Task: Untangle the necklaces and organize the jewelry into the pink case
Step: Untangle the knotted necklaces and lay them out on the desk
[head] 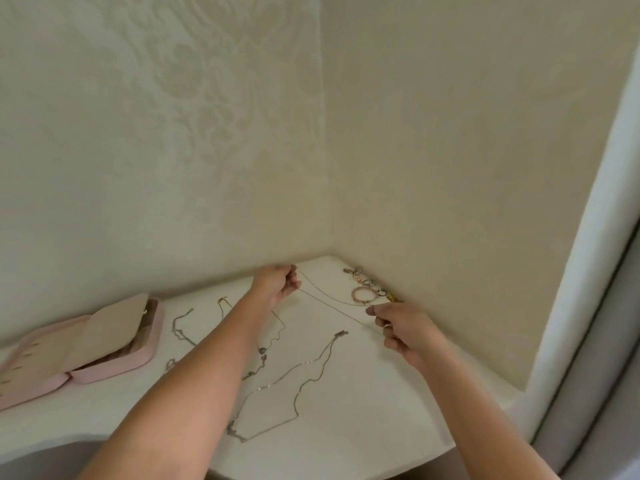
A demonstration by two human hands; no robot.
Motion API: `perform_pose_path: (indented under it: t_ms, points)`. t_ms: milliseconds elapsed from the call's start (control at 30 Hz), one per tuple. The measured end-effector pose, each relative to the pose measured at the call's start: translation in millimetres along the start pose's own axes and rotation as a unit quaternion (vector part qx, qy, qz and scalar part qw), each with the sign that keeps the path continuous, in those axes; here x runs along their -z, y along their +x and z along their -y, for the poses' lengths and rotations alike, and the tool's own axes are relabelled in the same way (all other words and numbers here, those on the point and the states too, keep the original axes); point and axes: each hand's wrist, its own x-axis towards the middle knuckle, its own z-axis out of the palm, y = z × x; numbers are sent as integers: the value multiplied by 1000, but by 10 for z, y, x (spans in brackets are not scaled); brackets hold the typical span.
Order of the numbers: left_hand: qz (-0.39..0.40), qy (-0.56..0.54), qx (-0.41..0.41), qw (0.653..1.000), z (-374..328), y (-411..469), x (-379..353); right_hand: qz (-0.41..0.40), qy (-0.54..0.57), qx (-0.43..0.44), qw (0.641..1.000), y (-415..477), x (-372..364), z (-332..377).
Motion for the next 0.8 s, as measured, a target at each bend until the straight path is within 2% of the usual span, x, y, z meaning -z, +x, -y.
perform_pose_path:
  t_ms: [133,300,433,533,633,733,800]
  points:
    - [-38,194,-40,980,141,482,-12,0,-145,-4,989,273,-105,-35]
    - [-53,295,-72,951,242,951,26,-45,-306,41,950,566,-151,-65]
    - [-54,368,-132,919,326,1138,-68,-58,-312,70,946,685,-152,-111]
    - [-41,418,-181,889,328,1110,-187,-56,-233,71,968,672,-181,-124]
    - [-37,459,-190,867,306,1064,-214,-31,-164,77,983,609,-170,-89]
    - [4,484,-186,855,220,882,-154,-21,-204,125,971,572,-154,-92]
    - [50,477,-203,854,148,559,-76,-32,-306,192,932,569,-180,-132]
